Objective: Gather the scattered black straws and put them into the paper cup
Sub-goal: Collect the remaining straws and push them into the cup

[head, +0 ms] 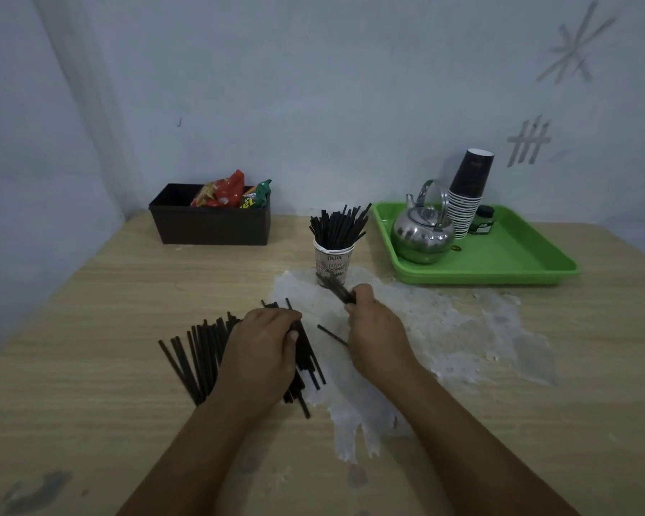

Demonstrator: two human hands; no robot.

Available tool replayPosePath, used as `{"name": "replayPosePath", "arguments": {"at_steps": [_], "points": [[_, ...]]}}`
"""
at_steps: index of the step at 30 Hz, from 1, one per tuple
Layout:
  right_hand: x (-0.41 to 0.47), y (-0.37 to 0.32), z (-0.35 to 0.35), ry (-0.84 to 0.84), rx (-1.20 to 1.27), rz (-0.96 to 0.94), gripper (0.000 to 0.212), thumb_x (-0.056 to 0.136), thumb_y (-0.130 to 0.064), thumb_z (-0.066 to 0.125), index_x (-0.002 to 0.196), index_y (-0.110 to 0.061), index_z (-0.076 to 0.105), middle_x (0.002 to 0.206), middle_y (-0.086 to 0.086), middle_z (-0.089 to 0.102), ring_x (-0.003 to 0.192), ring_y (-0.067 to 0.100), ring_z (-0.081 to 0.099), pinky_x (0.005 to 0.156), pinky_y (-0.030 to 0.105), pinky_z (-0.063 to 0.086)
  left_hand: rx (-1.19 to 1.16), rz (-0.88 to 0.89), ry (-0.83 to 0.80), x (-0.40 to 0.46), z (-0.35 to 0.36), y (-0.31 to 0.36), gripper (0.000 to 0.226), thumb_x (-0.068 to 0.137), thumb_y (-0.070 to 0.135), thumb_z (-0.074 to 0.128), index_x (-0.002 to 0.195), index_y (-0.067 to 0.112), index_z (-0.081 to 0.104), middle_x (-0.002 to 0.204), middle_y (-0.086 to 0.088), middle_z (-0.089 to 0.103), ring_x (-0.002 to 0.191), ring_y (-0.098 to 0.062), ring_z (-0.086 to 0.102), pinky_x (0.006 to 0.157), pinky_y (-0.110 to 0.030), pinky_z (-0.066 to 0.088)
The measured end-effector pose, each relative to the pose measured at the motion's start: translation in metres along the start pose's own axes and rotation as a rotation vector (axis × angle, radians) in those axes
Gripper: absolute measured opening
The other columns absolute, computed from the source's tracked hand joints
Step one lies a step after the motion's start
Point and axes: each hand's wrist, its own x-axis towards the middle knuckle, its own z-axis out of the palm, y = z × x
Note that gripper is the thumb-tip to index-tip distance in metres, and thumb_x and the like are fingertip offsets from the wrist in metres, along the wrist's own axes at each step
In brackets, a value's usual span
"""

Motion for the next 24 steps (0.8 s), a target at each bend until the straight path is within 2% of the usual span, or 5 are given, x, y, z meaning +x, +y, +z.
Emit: {"name": "replayPosePath", "arguments": {"at_steps": [4,9,13,19,24], "points": [[0.016,-0.002,-0.021,0.177,0.415,0.005,0.025,0.104,-0.018,0.038,0.127,-0.013,0.046,0.095,-0.005,0.06,0.086,0.007,0.059,0.067,0.026,0.044,-0.019,0.018,0.019,0.011,0.001,0.002,0.03,0.089,0.02,0.048,0.114,0.016,0.062,0.108,-0.002,0.067,0.105,-0.023,0.055,0.088,-0.04,0.047],[0.027,0.004,-0.021,0.411,0.708,0.053,0.01,0.101,-0.03,0.048,0.099,-0.021,0.052,0.073,-0.013,0.053,0.064,-0.002,0.051,0.056,0.012,0.037,-0.03,0.017,0.04,0.035,0.001,0.003,0.03,0.089,0.019,0.051,0.117,0.016,0.061,0.113,-0.003,0.065,0.109,-0.025,0.054,0.089,-0.043,0.047],[0.022,0.016,-0.001,0.383,0.808,0.13,0.009,0.101,-0.028,0.047,0.102,-0.019,0.049,0.064,-0.015,0.053,0.054,0.001,0.047,0.053,0.021,0.038,-0.023,0.009,0.045,0.056,0.005,0.002,0.032,0.091,0.018,0.054,0.122,0.018,0.058,0.123,-0.001,0.062,0.117,-0.022,0.05,0.096,-0.039,0.042],[0.021,0.021,-0.001,0.308,0.969,0.125,0.034,0.101,-0.011,0.047,0.135,-0.016,0.042,0.09,-0.005,0.067,0.066,0.008,0.055,0.07,0.026,0.053,-0.047,0.056,0.084,0.088,0.009,0.005,0.042,0.086,0.011,0.057,0.127,0.019,0.05,0.129,-0.003,0.055,0.113,-0.024,0.05,0.09,-0.038,0.043],[0.02,0.023,0.002,0.305,1.021,0.205,0.013,0.096,-0.022,0.06,0.108,-0.021,0.056,0.08,-0.002,0.06,0.067,0.008,0.056,0.066,0.022,0.051,-0.013,0.09,0.061,0.105,0.017,-0.001,0.049,0.084,0.008,0.057,0.131,0.014,0.047,0.135,-0.004,0.048,0.115,-0.026,0.048,0.091,-0.043,0.045]]}}
